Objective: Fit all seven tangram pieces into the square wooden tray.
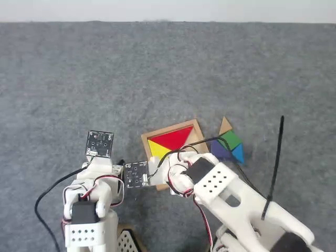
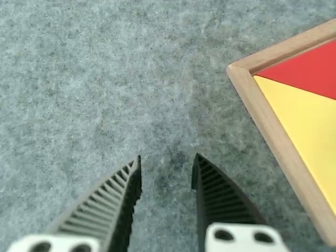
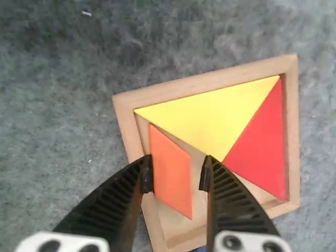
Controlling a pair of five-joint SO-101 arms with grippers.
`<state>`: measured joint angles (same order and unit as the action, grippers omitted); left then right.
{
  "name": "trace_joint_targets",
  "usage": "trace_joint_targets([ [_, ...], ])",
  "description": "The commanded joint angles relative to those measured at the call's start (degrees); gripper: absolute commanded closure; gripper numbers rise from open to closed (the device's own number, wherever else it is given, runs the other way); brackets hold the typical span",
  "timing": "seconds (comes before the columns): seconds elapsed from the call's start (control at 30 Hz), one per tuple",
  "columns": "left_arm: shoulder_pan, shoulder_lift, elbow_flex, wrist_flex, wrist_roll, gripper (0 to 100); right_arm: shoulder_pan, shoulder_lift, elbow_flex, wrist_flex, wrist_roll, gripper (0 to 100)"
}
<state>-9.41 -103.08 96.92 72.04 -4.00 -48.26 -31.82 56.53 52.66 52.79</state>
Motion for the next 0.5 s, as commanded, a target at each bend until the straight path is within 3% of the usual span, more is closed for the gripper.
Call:
trace_joint_targets([
  [0.0,0.1,-1.6,-0.5,0.5,-0.4,85,0.7,-3.0,-3.0,0.2,-2.9,84.3],
  [0.13,0.1,-1.6,-0.5,0.5,-0.4,85,10.2,-2.8,-5.1,0.2,-10.1,84.4],
  [0.27,0.1,-1.6,-0.5,0.5,-0.4,85,19.2,-2.3,-5.0,-0.7,-11.0,84.4],
  [0.47,0.1,-1.6,-0.5,0.5,-0.4,85,17.6,5.8,-4.0,-4.8,-11.0,84.4],
])
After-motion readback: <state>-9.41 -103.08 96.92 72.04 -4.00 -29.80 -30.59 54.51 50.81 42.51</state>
